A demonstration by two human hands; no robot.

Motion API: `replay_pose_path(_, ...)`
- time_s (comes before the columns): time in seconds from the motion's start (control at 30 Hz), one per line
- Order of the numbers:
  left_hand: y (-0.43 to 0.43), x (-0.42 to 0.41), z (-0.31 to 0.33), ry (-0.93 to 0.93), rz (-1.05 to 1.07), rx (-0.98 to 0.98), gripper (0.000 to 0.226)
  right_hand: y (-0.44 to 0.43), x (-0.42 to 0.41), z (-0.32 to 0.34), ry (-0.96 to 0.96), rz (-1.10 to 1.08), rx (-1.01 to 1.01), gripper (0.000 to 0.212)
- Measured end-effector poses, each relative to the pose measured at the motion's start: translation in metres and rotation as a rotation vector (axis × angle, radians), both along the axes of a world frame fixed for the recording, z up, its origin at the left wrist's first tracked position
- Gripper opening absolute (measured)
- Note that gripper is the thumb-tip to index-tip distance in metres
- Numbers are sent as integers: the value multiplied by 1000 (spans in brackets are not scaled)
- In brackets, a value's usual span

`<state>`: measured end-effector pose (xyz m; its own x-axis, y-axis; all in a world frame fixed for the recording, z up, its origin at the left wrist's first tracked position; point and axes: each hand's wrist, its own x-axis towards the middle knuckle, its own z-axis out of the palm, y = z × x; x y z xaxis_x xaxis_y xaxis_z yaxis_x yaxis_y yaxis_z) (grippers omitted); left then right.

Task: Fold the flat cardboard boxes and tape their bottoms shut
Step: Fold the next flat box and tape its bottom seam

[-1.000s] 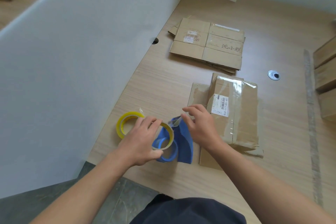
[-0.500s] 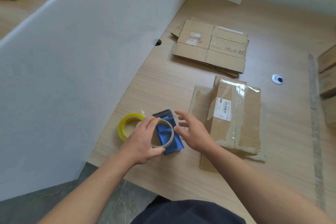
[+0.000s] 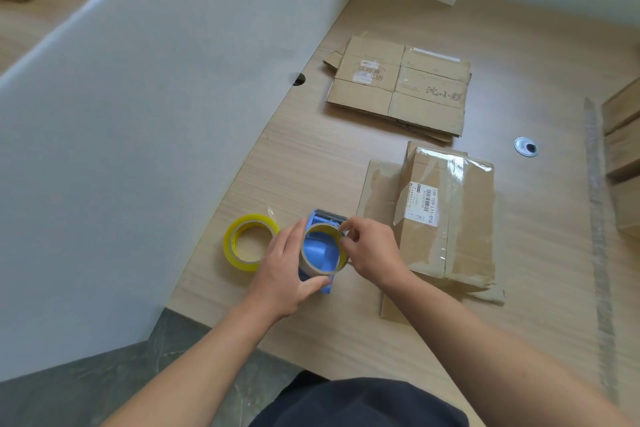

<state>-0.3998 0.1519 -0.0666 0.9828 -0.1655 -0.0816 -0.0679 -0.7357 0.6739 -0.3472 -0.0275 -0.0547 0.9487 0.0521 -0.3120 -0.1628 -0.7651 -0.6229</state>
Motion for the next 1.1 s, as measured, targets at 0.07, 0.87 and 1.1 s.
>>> replay_pose_path(0.07, -5, -1, -6, 77, 57, -14, 112, -1, 2, -1, -27, 5, -43, 23)
replay_pose_path(0.87, -24, 15, -25, 379, 269, -365, 70, -63, 16, 53, -331, -1, -164, 19)
replay_pose_path(1.1, -24, 15, -33, 510, 270, -581, 52, -49, 31, 62, -252, 170, -136, 32)
